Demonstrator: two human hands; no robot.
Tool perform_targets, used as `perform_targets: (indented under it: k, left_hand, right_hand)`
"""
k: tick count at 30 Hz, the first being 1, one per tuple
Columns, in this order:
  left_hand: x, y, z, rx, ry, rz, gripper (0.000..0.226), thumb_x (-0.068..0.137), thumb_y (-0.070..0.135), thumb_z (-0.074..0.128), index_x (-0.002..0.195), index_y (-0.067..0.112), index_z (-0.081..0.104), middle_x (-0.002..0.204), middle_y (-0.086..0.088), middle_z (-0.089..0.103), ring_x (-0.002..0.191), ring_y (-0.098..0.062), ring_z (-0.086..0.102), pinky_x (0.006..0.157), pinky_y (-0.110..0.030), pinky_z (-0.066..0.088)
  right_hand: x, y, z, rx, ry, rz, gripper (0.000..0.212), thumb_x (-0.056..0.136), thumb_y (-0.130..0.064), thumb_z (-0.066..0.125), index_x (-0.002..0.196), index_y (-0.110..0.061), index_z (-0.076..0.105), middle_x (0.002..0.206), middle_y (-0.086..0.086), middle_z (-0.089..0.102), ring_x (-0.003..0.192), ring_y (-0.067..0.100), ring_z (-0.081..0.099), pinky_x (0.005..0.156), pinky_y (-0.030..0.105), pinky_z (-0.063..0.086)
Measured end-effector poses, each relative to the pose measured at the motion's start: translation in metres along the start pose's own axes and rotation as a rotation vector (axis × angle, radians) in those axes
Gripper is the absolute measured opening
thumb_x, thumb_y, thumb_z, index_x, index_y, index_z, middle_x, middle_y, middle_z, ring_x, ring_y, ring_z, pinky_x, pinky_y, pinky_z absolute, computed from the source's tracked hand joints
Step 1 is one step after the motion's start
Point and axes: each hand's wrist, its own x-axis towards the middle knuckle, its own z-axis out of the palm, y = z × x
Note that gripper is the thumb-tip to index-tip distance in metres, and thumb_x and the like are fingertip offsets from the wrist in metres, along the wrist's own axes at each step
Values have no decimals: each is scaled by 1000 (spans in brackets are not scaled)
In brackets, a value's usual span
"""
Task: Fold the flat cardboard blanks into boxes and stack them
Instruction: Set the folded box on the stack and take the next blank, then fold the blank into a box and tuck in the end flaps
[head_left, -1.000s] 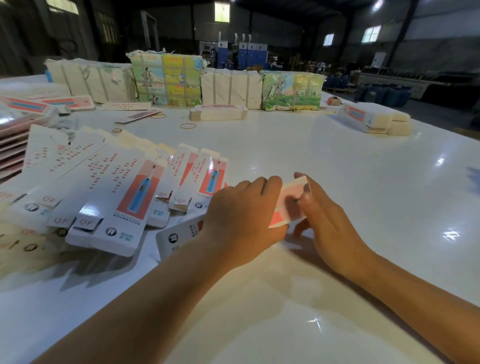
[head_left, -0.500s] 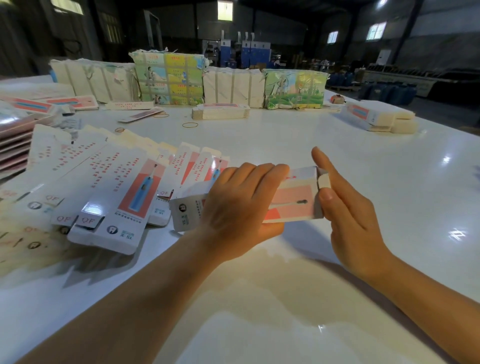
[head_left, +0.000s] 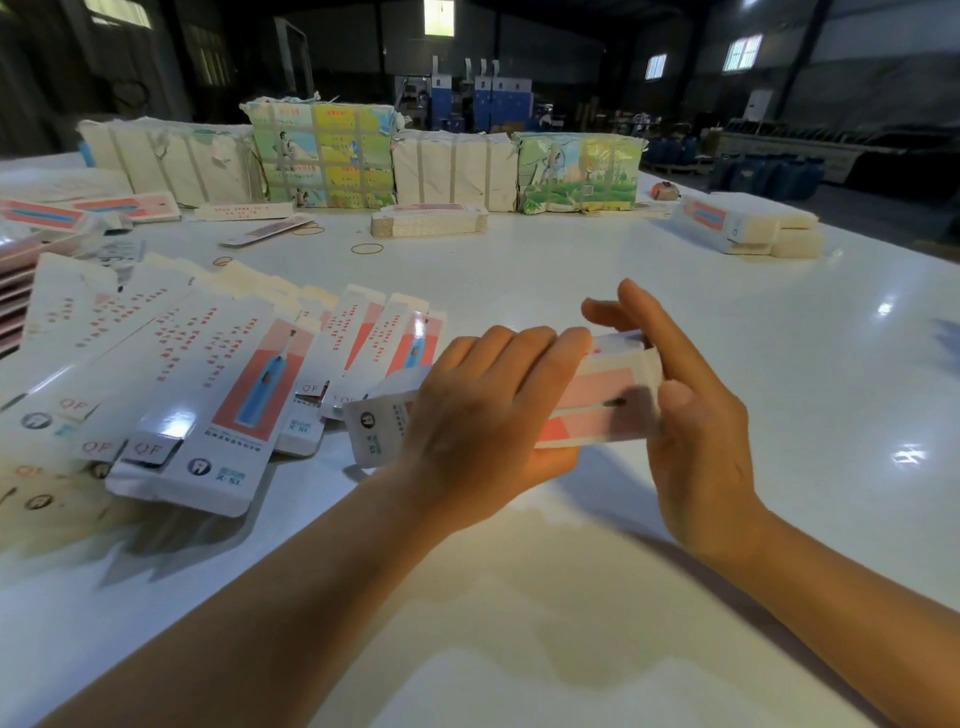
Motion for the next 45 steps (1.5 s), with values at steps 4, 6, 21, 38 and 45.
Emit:
perform_targets:
  k: [4,6,21,38,45]
  left_hand:
    - [1,1,0,-16,-5,-2,49,78,34,59,117,8,42,97,-12,66,76,-28,59,61,-36,47]
    - [1,1,-1,-24,-16,-8,49,80,35,58,117,8,42,97,-12,66,76,-28,59,62,-36,47]
    - [1,-1,-9,-4,-124,-80,50,81,41,51,111,2,63,91,-10,68,71,-26,61,59,-29,44]
    - [-2,-9,-17,-22,-167,-175,54,73,40,63,112,2,63,86,-11,67,68,-28,61,54,-30,48]
    - [-4,-8,-18,-46,-253,-160,58,69,35,78,115,4,62,96,-11,67,77,-29,63,64,-34,49]
  right_hand:
    - [-1,0,6,-293,-9,-51,55,87,-29,41,139,-22,26,140,-1,44,117,15,52,85,40,52]
    - [-1,-1,6,-376,-17,-77,56,86,-28,41,139,-18,27,140,2,42,114,16,52,80,40,54]
    - [-1,2,5,-274,-106,74,82,86,-29,53,144,-30,-5,151,-15,24,128,14,47,98,38,49]
    - [-7,10,9,-292,-183,142,71,87,-43,48,140,-43,-1,133,-34,32,118,-9,45,95,10,38]
    - [-2,7,6,-279,-54,201,50,92,-33,50,136,-42,26,104,-9,55,91,7,54,75,22,49]
